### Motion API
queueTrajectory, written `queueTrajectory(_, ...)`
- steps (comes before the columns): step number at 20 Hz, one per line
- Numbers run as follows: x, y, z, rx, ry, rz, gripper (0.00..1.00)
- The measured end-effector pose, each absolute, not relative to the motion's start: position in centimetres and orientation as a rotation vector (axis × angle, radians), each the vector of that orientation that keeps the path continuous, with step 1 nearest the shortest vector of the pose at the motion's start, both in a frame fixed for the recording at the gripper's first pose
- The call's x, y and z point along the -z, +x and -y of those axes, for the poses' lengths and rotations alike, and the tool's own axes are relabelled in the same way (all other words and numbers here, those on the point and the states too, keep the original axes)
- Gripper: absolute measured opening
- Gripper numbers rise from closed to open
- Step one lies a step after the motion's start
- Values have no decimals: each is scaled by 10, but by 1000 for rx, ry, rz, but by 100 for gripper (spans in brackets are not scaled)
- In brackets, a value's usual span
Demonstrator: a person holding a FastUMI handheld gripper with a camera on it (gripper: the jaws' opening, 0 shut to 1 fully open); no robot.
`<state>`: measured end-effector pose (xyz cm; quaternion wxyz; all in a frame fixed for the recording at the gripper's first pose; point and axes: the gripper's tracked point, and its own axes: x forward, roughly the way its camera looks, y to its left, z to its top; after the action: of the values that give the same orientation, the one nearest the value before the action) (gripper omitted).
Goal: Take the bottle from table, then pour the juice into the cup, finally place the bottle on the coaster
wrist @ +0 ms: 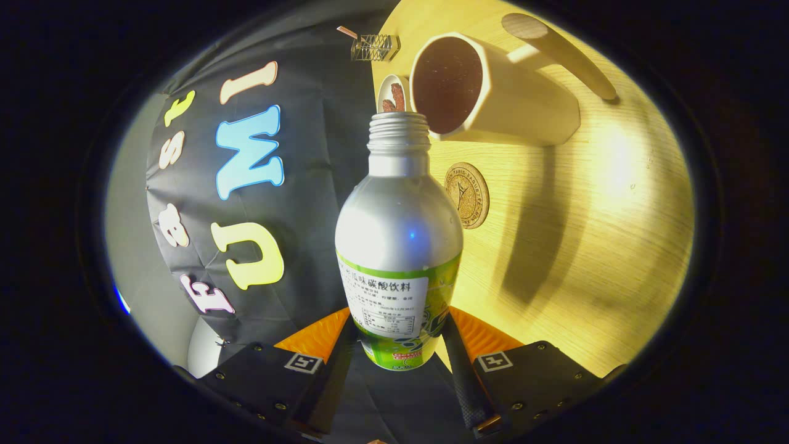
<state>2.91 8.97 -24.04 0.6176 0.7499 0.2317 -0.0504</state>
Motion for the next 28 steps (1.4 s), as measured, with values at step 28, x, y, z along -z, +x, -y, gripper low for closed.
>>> queueTrajectory(28,229,32,-85,141,1907,-528,76)
